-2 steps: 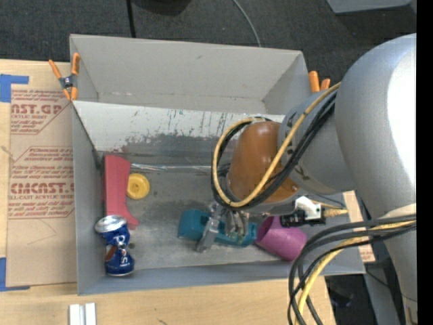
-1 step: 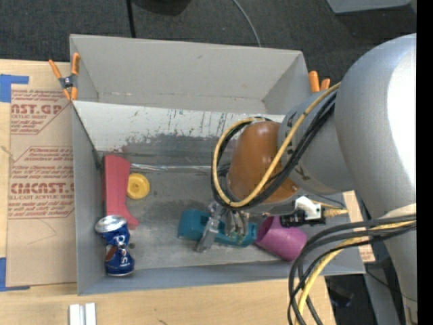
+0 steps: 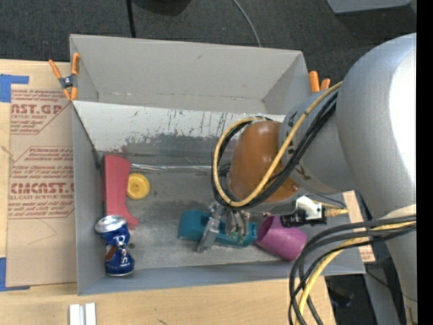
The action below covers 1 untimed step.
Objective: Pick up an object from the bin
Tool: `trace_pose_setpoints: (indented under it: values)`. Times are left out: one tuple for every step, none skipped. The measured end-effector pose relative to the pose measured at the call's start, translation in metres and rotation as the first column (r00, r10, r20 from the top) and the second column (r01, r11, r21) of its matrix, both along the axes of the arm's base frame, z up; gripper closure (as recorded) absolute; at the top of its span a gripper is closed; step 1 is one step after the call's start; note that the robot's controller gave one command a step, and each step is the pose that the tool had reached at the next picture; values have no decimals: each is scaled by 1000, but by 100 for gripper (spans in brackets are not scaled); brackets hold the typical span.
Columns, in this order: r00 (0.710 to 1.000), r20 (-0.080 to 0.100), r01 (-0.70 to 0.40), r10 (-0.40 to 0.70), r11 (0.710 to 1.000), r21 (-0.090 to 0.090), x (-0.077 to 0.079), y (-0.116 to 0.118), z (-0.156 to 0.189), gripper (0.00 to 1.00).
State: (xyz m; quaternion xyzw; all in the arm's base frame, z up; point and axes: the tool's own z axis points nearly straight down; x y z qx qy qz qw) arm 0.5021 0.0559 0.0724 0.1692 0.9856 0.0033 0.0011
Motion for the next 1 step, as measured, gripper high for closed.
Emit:
trace_pose_setpoints:
  values:
    - [1000, -3, -1, 1, 1000, -1, -1, 0, 6, 100]
